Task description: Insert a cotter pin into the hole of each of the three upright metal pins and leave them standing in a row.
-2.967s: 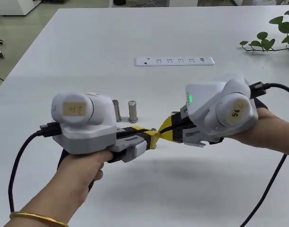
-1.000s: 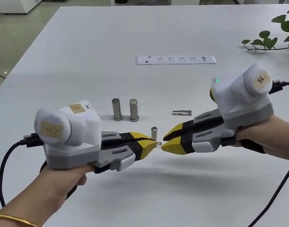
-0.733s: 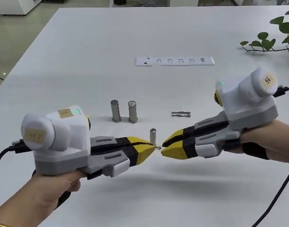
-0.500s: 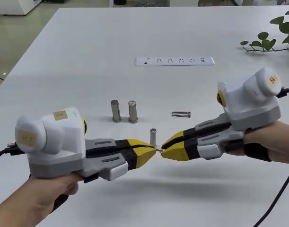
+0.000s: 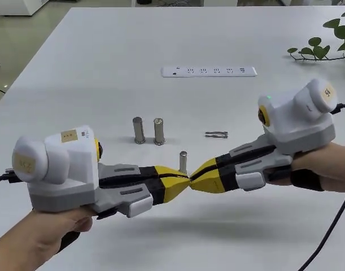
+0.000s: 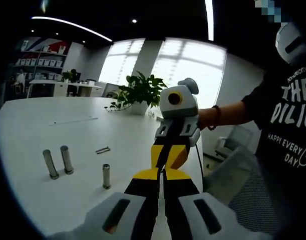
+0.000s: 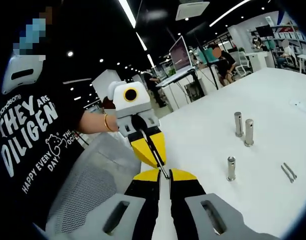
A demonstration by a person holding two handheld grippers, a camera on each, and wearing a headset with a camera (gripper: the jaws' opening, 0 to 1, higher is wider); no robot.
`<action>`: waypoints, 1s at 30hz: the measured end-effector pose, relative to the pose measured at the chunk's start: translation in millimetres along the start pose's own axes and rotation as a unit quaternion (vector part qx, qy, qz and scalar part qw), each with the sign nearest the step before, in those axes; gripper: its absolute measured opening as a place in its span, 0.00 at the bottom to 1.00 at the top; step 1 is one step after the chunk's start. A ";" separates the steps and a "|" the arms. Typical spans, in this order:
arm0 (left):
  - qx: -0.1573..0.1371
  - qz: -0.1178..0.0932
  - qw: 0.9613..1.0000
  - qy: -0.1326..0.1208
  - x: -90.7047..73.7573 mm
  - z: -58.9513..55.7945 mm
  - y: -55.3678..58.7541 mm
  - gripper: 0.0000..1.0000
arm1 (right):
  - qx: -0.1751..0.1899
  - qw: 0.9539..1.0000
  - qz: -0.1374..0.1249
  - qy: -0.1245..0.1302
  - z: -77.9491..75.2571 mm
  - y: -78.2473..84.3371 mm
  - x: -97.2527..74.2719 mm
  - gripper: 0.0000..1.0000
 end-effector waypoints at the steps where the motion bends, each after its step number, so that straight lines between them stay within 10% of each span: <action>1: 0.001 0.001 1.000 0.001 -0.4 0.0 0.2 0.00 | -0.003 1.000 0.002 -0.003 0.9 0.1 0.0 0.01; 13: 0.004 0.011 1.000 0.011 -0.1 -2.8 2.9 0.00 | -0.071 0.996 0.049 -0.010 7.4 2.7 0.2 0.00; 30: 0.037 0.040 0.997 -0.063 0.9 19.3 17.3 0.08 | -0.142 0.978 0.149 0.020 -10.1 15.0 3.1 0.00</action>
Point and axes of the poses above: the centre of the closed fingertips' face, and the gripper's own axes: x roughly forward along the fingers, z roughly to its left, y roughly out of its underside, the point moved 3 cm from there along -x, roughly backward along the fingers, and after that the axes turned 12 degrees about -x, right-handed, at the moved point
